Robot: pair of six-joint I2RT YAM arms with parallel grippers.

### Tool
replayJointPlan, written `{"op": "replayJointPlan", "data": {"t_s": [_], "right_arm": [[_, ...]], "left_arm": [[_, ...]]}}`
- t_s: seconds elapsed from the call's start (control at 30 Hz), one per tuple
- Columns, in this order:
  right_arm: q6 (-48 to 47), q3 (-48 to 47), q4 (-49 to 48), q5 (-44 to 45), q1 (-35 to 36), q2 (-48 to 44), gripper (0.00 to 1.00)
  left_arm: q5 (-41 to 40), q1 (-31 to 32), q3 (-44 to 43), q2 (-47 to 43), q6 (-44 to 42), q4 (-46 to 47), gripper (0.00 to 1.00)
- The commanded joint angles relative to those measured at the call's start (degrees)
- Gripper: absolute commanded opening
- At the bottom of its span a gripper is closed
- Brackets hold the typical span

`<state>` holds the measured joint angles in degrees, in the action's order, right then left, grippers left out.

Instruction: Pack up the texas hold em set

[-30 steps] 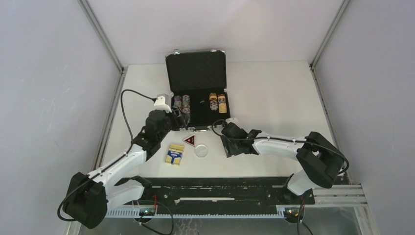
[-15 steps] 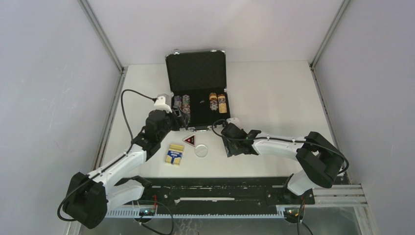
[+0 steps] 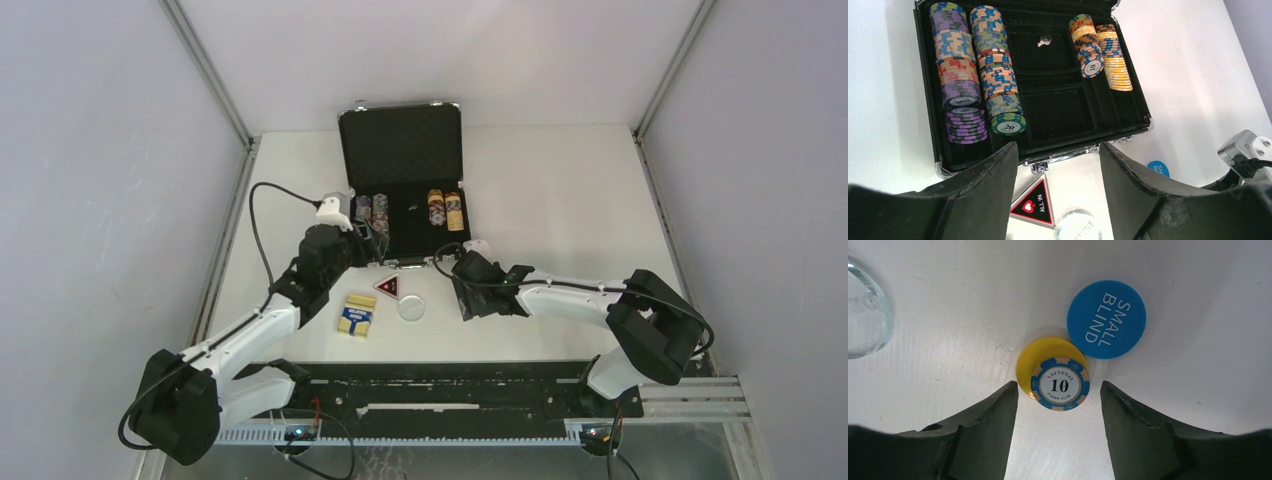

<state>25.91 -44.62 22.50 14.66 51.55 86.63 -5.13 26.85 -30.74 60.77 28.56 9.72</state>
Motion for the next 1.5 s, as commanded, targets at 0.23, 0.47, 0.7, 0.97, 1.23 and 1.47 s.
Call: {"op": "replayJointPlan", "data": {"t_s": [0.23,0.47,0.7,0.97,1.23,1.47], "right_arm": [[1.97,-1.79,-3.22,1.17,-1.44,-1.88,0.67],[2.44,-1.22,-3.60,1.08,-1.84,-1.75,0.60],[2.25,-0.77,-2.87,1.25,-1.72,-2.26,0.58],[3.06,0.92,-2.26,1.49,-1.08,-2.27,0.56],[3.59,1.41,-1.92,2.27,-0.75,-2.94,0.53],[3.23,1.42,-2.44,2.04,-0.75,-3.57,0.42]], "left_arm": [[1.44,0.25,-0.62,0.46,0.41,1.62,0.66],[1.75,0.29,-0.81,1.01,0.36,1.53,0.66],[2.04,0.28,-0.88,0.80,0.40,1.46,0.66],[2.44,0.24,-0.91,0.99,0.71,1.53,0.66],[2.77,0.27,-0.92,1.01,1.06,1.65,0.66],[2.75,0.29,-0.91,0.84,1.02,1.62,0.66]]}}
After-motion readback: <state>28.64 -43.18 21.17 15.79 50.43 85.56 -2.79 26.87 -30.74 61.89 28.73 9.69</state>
